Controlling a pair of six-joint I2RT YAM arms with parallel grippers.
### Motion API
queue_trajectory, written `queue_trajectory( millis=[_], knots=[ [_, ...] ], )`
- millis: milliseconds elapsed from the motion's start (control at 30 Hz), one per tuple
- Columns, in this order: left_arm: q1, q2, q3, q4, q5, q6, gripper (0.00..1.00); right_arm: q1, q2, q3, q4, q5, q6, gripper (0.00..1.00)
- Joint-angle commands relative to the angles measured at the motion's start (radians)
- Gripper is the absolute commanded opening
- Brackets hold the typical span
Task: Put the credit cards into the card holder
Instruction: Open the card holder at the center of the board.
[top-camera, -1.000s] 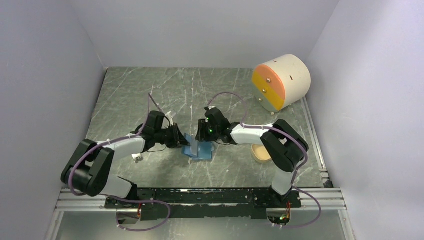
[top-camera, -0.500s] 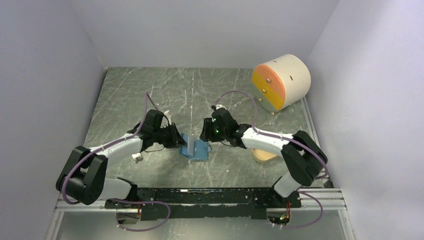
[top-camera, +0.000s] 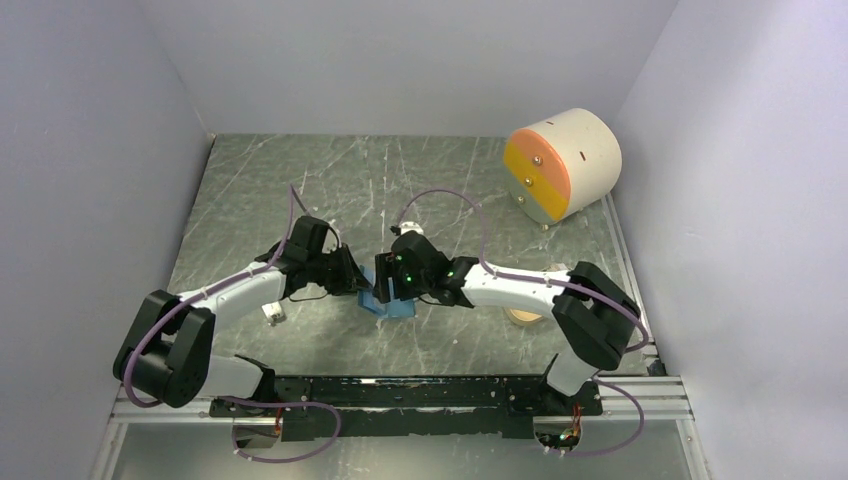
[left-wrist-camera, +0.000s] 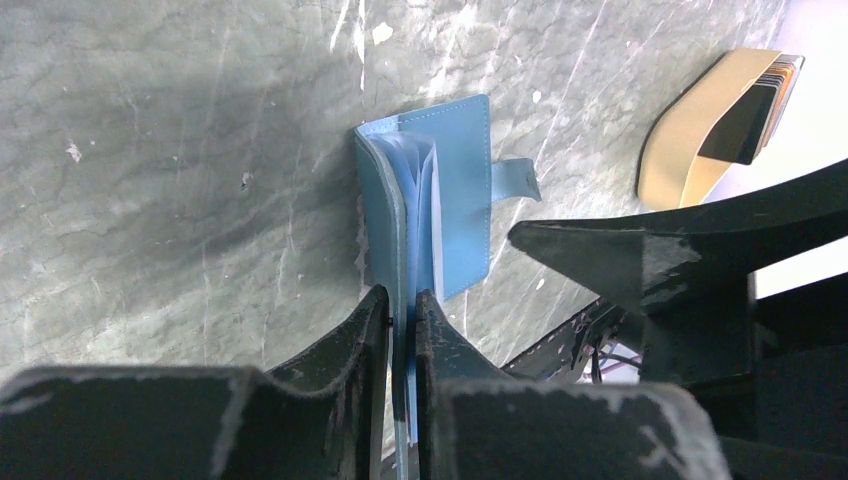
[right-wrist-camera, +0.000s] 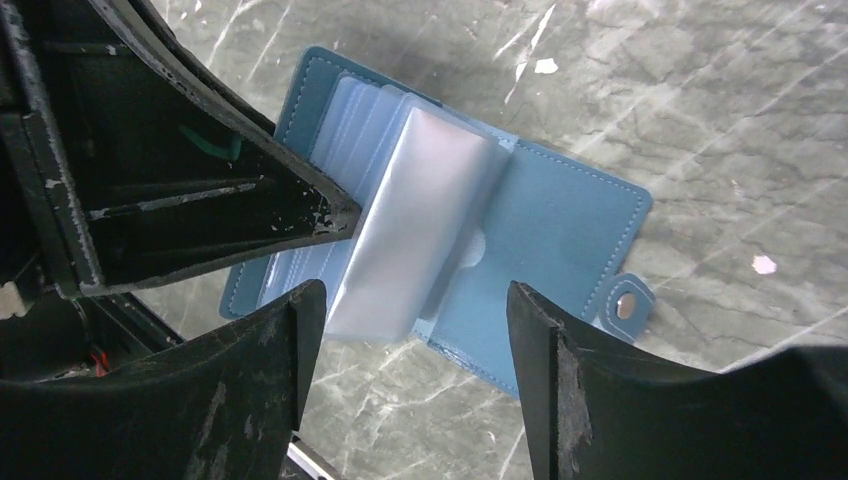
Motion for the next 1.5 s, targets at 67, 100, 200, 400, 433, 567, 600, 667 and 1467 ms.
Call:
queue_trajectory(
  millis=[67,100,200,400,433,567,600,667,1467],
  knots=[
    [-0.007,-0.027,0.013,0.015,0.004,-0.026,0.09,0.019,0.070,0.046,0.004,-0.004,0.005,0.70],
    [-0.008,-0.025,0.009,0.020,0.004,-0.026,0.09,0.019,0.076,0.047,0.009,-0.008,0.002,0.69],
    [-0.008,-0.016,0.000,0.032,0.010,-0.026,0.09,0.020,0.100,0.048,-0.010,0.014,-0.001,0.68],
    [-0.008,0.030,-0.015,0.045,0.013,-0.019,0.09,0.015,0.115,0.117,-0.171,0.136,-0.028,0.69],
    [-0.007,0.043,-0.012,0.044,0.016,-0.012,0.09,0.015,0.111,0.110,-0.185,0.149,-0.035,0.69],
    [-0.008,0.067,-0.011,0.042,0.022,0.000,0.09,0.016,0.110,0.076,-0.219,0.201,-0.043,0.67],
    [-0.008,0.068,-0.010,0.032,0.012,0.002,0.09,0.015,0.111,0.070,-0.227,0.212,-0.042,0.66],
    [-0.007,0.071,-0.003,0.003,-0.016,0.010,0.10,0.016,0.108,0.060,-0.227,0.224,-0.036,0.61],
    [-0.004,0.080,0.093,-0.069,-0.090,0.099,0.52,0.013,0.105,0.035,-0.255,0.233,0.005,0.39]
  ],
)
